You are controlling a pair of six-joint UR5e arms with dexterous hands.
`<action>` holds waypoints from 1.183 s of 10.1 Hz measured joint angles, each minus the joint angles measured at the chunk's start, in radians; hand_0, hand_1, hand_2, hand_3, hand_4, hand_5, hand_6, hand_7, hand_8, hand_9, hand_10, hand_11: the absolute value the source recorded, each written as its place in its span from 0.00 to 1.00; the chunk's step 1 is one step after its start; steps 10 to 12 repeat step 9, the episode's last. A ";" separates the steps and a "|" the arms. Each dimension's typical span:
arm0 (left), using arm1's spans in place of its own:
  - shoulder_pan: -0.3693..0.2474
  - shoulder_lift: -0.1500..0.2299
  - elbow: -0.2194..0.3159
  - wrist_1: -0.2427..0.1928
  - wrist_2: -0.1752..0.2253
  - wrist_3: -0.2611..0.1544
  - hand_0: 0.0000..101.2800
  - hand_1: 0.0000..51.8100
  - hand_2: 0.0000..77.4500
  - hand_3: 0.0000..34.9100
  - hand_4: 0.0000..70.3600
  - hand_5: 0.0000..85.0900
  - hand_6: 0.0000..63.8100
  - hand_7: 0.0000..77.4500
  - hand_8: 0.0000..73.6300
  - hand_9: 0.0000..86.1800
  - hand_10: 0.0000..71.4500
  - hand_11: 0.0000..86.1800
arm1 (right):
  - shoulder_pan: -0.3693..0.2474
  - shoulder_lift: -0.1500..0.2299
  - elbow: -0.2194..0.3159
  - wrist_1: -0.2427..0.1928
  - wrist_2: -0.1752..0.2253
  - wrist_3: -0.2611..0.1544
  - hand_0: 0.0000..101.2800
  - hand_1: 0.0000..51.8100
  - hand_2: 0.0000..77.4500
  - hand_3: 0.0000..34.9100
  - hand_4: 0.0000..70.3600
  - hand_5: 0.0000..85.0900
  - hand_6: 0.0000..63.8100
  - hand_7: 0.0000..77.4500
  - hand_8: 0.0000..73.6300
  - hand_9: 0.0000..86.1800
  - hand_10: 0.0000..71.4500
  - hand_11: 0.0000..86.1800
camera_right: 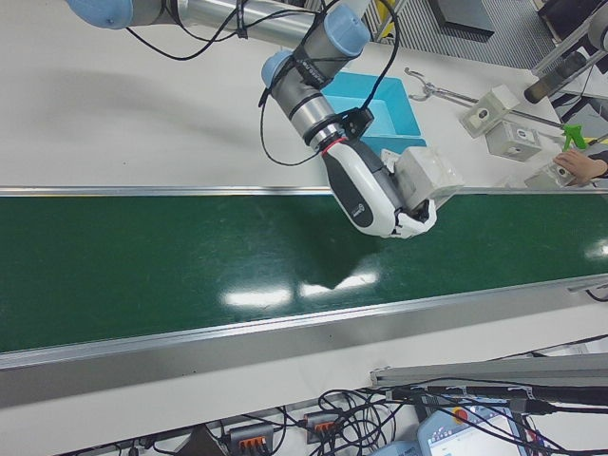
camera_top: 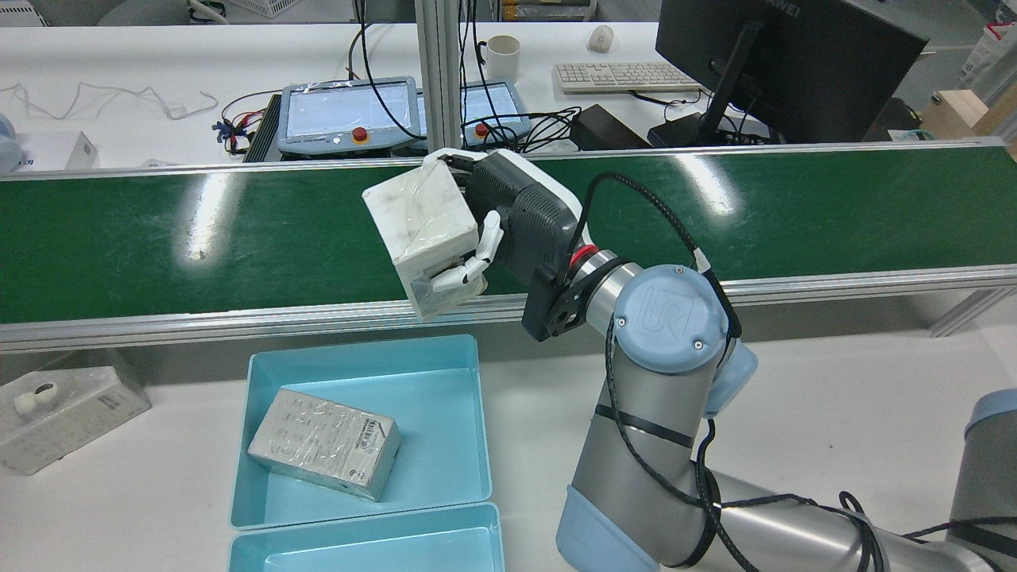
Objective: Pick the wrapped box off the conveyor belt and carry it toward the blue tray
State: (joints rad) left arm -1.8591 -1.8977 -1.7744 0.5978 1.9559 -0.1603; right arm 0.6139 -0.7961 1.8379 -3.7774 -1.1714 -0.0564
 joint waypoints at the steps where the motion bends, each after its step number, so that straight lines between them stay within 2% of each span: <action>1: 0.000 0.000 0.000 0.000 0.000 0.000 0.00 0.00 0.01 0.00 0.00 0.01 0.01 0.01 0.01 0.00 0.01 0.01 | -0.042 0.000 0.016 -0.004 -0.005 -0.002 0.60 0.11 0.42 0.00 0.50 0.74 0.70 0.51 0.67 0.51 0.60 0.44; 2: 0.000 0.000 0.000 0.000 0.000 0.000 0.00 0.00 0.01 0.00 0.00 0.01 0.01 0.01 0.01 0.00 0.01 0.01 | -0.078 -0.002 0.025 -0.006 -0.009 -0.003 0.60 0.03 0.44 0.00 0.50 0.74 0.71 0.51 0.67 0.51 0.55 0.47; 3: 0.000 0.000 0.000 0.000 0.000 0.000 0.00 0.00 0.01 0.00 0.00 0.01 0.00 0.01 0.01 0.00 0.01 0.01 | -0.110 -0.004 0.030 -0.005 -0.012 -0.004 0.61 0.03 0.44 0.00 0.48 0.78 0.71 0.51 0.61 0.56 0.55 0.47; 4: 0.000 0.000 0.000 0.000 0.000 0.000 0.00 0.00 0.01 0.00 0.00 0.01 0.01 0.01 0.01 0.00 0.01 0.01 | -0.136 -0.007 0.037 -0.003 -0.012 -0.005 0.59 0.06 0.39 0.00 0.36 0.84 0.68 0.48 0.53 0.56 0.34 0.40; 5: 0.000 0.000 0.000 0.000 0.000 0.000 0.00 0.00 0.01 0.00 0.00 0.01 0.01 0.01 0.01 0.00 0.00 0.01 | -0.157 -0.007 0.043 -0.001 -0.012 -0.005 0.59 0.06 0.39 0.00 0.36 0.84 0.68 0.48 0.53 0.56 0.34 0.40; 6: 0.000 0.000 0.000 0.000 0.000 0.000 0.00 0.00 0.01 0.00 0.00 0.01 0.01 0.01 0.01 0.00 0.00 0.01 | -0.172 -0.006 0.047 0.000 -0.013 -0.006 0.59 0.23 0.28 0.07 0.25 0.79 0.61 0.41 0.43 0.53 0.17 0.30; 7: 0.000 0.000 0.000 0.000 0.000 0.000 0.00 0.00 0.01 0.00 0.00 0.01 0.01 0.01 0.01 0.01 0.01 0.01 | -0.183 -0.005 0.049 0.001 -0.019 -0.006 0.50 0.47 0.16 0.18 0.25 0.55 0.41 0.30 0.15 0.33 0.00 0.03; 8: 0.000 0.000 0.000 0.000 0.000 0.000 0.00 0.00 0.01 0.00 0.00 0.01 0.01 0.01 0.01 0.01 0.01 0.01 | -0.191 -0.003 0.050 0.001 -0.034 -0.006 0.50 0.47 0.16 0.18 0.25 0.55 0.41 0.30 0.15 0.33 0.00 0.03; 9: 0.000 0.000 0.000 0.000 0.000 0.000 0.00 0.00 0.01 0.00 0.00 0.01 0.01 0.01 0.01 0.01 0.00 0.01 | -0.195 -0.003 0.050 0.001 -0.049 -0.006 0.47 0.23 0.13 0.18 0.20 0.41 0.27 0.17 0.00 0.21 0.00 0.02; 12: 0.000 0.000 0.000 0.000 0.000 0.000 0.00 0.00 0.01 0.00 0.00 0.01 0.01 0.01 0.01 0.01 0.00 0.01 | -0.195 -0.003 0.050 0.001 -0.049 -0.006 0.47 0.23 0.13 0.18 0.20 0.41 0.27 0.17 0.00 0.21 0.00 0.02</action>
